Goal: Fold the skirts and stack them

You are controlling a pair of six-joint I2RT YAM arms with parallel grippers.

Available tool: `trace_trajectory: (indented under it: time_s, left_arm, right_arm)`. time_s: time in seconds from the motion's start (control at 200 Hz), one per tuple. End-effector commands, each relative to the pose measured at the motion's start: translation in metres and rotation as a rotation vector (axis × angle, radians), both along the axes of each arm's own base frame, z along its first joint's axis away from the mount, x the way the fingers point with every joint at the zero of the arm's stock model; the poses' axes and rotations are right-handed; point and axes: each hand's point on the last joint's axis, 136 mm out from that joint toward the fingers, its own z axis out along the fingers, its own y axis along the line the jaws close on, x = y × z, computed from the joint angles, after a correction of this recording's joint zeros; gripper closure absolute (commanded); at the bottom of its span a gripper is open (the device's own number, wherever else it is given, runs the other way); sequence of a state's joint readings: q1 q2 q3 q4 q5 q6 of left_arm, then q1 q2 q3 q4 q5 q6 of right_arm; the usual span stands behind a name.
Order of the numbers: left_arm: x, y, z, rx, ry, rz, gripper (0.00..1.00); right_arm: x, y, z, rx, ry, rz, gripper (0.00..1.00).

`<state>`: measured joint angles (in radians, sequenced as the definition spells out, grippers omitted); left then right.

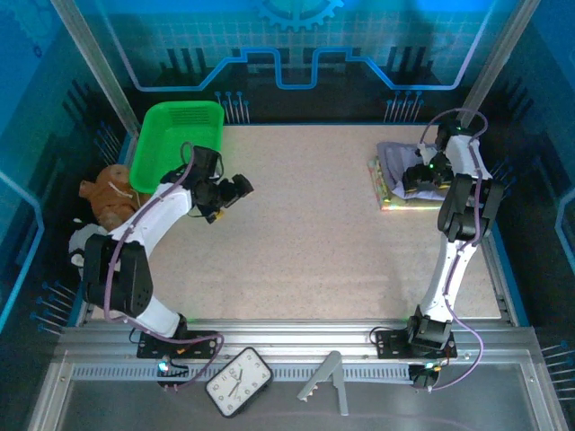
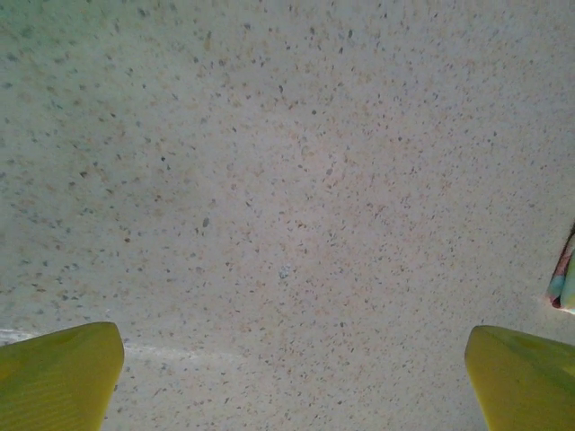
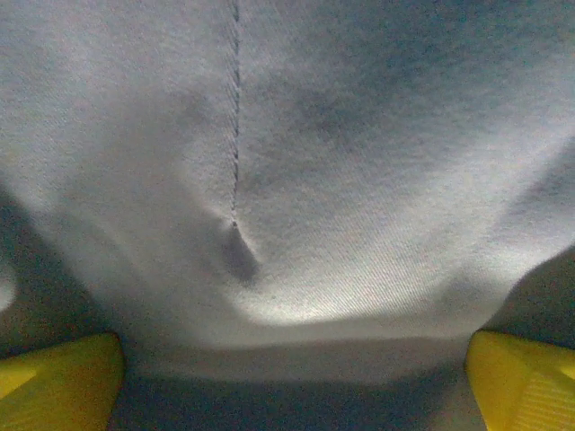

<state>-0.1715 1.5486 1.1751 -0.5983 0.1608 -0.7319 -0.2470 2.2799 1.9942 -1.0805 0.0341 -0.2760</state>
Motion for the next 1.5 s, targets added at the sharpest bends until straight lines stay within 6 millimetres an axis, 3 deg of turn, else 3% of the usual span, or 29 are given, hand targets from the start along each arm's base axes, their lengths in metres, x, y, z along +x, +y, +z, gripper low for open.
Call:
trace_trajectory:
  time_s: [0.0, 0.18, 0.315, 0.385, 0.485, 0.615, 0.73, 0.965, 1.095, 1.185, 1.315, 1.495]
  left_arm:
    - [-0.005, 0.017, 0.015, 0.013, -0.035, 0.012, 0.01]
    - [-0.008, 0.055, 0.041, 0.055, -0.127, 0.099, 0.01]
    - [-0.015, 0.097, 0.044, 0.183, -0.175, 0.205, 0.01]
    - [-0.02, 0.12, 0.039, 0.274, -0.187, 0.267, 0.01]
    - [-0.028, 0.147, 0.028, 0.367, -0.203, 0.341, 0.01]
    - [-0.044, 0.18, 0.015, 0.459, -0.237, 0.447, 0.01]
    - [-0.046, 0.192, 0.002, 0.449, -0.284, 0.462, 0.01]
    - [-0.021, 0.19, -0.037, 0.46, -0.351, 0.312, 0.01]
    - [0.001, 0.172, -0.049, 0.409, -0.394, 0.181, 0.01]
    - [0.013, 0.164, -0.054, 0.428, -0.433, 0.103, 0.01]
    - [0.023, 0.147, -0.046, 0.524, -0.527, 0.0, 0.01]
    - [0.031, 0.144, -0.033, 0.548, -0.651, 0.005, 0.01]
  right_arm:
    - [0.008, 0.017, 0.012, 0.029, -0.012, -0.029, 0.01]
    - [0.003, 0.006, 0.068, -0.05, -0.119, -0.126, 0.0]
    - [-0.016, 0.004, 0.132, -0.125, -0.282, -0.221, 0.0]
    - [-0.026, 0.017, 0.163, -0.102, -0.403, -0.257, 0.0]
    - [-0.041, 0.058, 0.194, 0.087, -0.592, -0.25, 0.0]
    - [-0.059, 0.074, 0.206, 0.224, -0.835, -0.348, 0.0]
    - [-0.072, 0.071, 0.19, 0.207, -1.005, -0.351, 0.0]
    - [-0.105, 0.071, 0.084, 0.125, -0.824, -0.324, 0.0]
    - [-0.108, 0.084, 0.047, 0.108, -0.785, -0.263, 0.0]
    - [-0.105, 0.089, 0.038, 0.082, -0.832, -0.218, 0.0]
    - [-0.093, 0.104, 0.055, 0.115, -0.979, -0.156, 0.0]
    - [-0.078, 0.127, 0.061, 0.054, -1.04, -0.012, 0.0]
